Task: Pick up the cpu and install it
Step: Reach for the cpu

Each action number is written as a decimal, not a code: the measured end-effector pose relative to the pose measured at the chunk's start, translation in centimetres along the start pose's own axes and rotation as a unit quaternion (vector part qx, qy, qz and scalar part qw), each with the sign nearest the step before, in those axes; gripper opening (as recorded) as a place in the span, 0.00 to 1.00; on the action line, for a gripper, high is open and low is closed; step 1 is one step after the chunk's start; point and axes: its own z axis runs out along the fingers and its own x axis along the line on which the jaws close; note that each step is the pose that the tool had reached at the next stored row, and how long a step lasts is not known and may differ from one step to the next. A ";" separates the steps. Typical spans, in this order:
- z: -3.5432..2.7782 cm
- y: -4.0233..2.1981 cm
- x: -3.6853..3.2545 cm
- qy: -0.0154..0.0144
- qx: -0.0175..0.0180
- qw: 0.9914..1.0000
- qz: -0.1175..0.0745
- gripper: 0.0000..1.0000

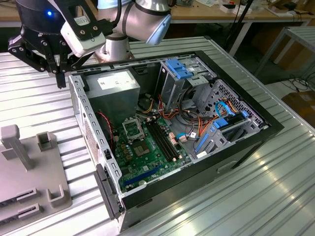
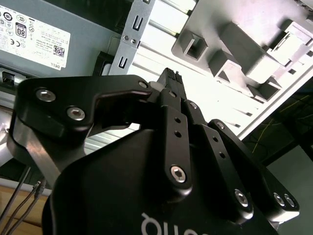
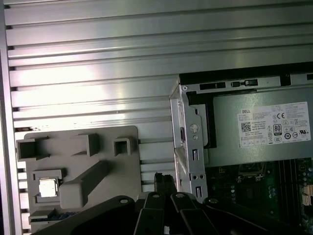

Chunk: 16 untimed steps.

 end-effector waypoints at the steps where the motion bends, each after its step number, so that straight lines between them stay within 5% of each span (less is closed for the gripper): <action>1: 0.00 0.00 0.04 0.000 0.000 1.000 0.000 0.11; 16: 0.02 -0.06 0.72 0.000 0.000 1.000 0.000 0.11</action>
